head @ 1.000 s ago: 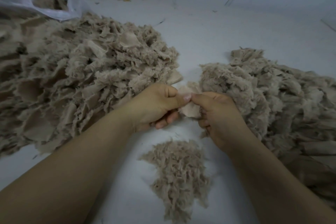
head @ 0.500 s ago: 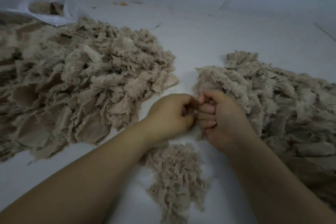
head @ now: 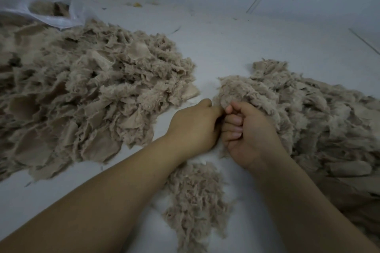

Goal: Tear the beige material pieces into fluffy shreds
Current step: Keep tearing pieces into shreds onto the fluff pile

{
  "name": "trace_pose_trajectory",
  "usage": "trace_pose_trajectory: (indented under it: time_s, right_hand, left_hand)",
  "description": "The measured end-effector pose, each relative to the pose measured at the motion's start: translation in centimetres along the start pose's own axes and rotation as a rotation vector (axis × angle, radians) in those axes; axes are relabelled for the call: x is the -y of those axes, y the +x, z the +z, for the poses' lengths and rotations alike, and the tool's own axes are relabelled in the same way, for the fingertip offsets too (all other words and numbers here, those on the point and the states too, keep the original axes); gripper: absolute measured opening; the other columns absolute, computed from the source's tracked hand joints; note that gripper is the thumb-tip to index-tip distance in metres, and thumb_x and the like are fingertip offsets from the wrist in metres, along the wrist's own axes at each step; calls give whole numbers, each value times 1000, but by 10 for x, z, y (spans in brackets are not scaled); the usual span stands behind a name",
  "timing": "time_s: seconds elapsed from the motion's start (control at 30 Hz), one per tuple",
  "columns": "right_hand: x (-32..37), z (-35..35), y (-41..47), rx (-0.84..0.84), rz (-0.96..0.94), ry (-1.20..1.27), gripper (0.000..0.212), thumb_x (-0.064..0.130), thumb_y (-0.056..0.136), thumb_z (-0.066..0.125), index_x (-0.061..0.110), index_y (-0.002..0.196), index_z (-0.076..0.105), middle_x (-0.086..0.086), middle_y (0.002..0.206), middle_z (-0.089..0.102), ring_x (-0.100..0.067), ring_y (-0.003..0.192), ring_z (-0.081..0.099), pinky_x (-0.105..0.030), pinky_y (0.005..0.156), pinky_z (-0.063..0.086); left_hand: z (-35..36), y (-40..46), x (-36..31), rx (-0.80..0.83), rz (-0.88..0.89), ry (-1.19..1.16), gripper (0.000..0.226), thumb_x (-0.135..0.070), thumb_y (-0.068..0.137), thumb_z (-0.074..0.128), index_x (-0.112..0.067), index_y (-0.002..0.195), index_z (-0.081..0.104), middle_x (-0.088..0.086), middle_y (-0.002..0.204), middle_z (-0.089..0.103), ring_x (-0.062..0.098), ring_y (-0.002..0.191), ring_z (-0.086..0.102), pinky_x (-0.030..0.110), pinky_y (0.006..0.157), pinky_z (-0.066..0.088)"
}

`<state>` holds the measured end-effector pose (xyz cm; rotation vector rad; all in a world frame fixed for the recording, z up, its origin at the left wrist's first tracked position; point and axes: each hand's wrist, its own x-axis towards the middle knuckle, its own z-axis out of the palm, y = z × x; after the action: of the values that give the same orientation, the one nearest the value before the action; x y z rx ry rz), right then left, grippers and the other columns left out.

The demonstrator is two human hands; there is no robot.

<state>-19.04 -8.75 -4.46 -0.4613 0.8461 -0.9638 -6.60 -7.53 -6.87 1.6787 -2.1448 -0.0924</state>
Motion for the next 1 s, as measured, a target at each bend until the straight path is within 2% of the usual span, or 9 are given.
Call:
trace_pose_trajectory:
  time_s: [0.17, 0.33, 0.43, 0.5, 0.57, 0.63, 0.7, 0.77, 1.0]
  right_hand:
    - [-3, 1, 3, -21, 1, -14, 36, 21, 104, 43, 12, 70, 50, 8, 42, 31, -3, 30, 23, -15, 28, 22]
    - [-5, 1, 5, -23, 4, -39, 30, 19, 104, 45, 9, 78, 56, 8, 43, 34, -3, 32, 25, -15, 29, 23]
    - [-6, 0, 7, -14, -9, -56, 17, 15, 103, 47, 8, 97, 61, 8, 45, 34, -3, 34, 24, -14, 32, 23]
    - [-7, -1, 9, -22, -8, -54, 17, 15, 103, 48, 7, 110, 62, 7, 49, 36, -3, 36, 25, -14, 34, 23]
    - [-6, -3, 11, -20, 19, -40, 17, 15, 104, 45, 6, 104, 59, 6, 49, 37, -3, 36, 27, -14, 34, 25]
    - [-6, -4, 13, -23, 45, -25, 19, 14, 104, 42, 8, 92, 56, 6, 47, 38, -4, 35, 27, -15, 33, 26]
    - [-5, -5, 13, -32, 47, -22, 23, 14, 104, 41, 10, 84, 52, 6, 46, 38, -5, 34, 26, -16, 31, 26]
    - [-5, -5, 13, -35, 46, -37, 27, 14, 104, 41, 12, 78, 48, 6, 45, 37, -4, 33, 25, -16, 31, 26]
    - [-6, -2, 12, 10, 66, -136, 29, 11, 102, 45, 12, 73, 49, 7, 43, 32, -4, 32, 22, -15, 30, 22]
  left_hand:
    - [0, 5, 4, -30, -113, -111, 32, -32, 89, 55, -20, 117, 48, 3, 110, 49, 27, 87, 56, 37, 62, 43]
    - [6, 9, 8, -98, -133, -143, 14, -29, 92, 56, -19, 86, 64, -6, 83, 49, 20, 77, 53, 31, 53, 34]
    - [5, 9, 13, -126, -182, -458, 12, -17, 88, 67, -12, 77, 66, -10, 70, 55, 11, 65, 52, 32, 56, 41]
    - [1, 5, 13, -146, -222, -755, 18, -2, 86, 69, -3, 69, 63, -7, 70, 63, 19, 59, 56, 35, 56, 45]
    - [-3, 1, 15, -128, -217, -959, 23, 9, 84, 66, -1, 65, 59, 11, 90, 70, 30, 73, 65, 39, 64, 54]
    - [-8, -3, 16, -72, -193, -1098, 25, 14, 85, 61, -1, 66, 57, 19, 101, 70, 21, 67, 66, 28, 51, 52]
    - [-12, -5, 19, -44, -176, -1225, 21, 15, 87, 56, 3, 71, 55, 21, 97, 70, 24, 62, 64, 27, 46, 49]
    - [-15, -6, 19, -67, -162, -1336, 17, 15, 89, 52, 5, 76, 53, 26, 88, 67, 31, 67, 61, 32, 53, 52]
    - [-7, -7, 16, -217, -189, -1230, 12, 8, 94, 53, 7, 82, 49, 15, 74, 61, 24, 59, 57, 32, 54, 51]
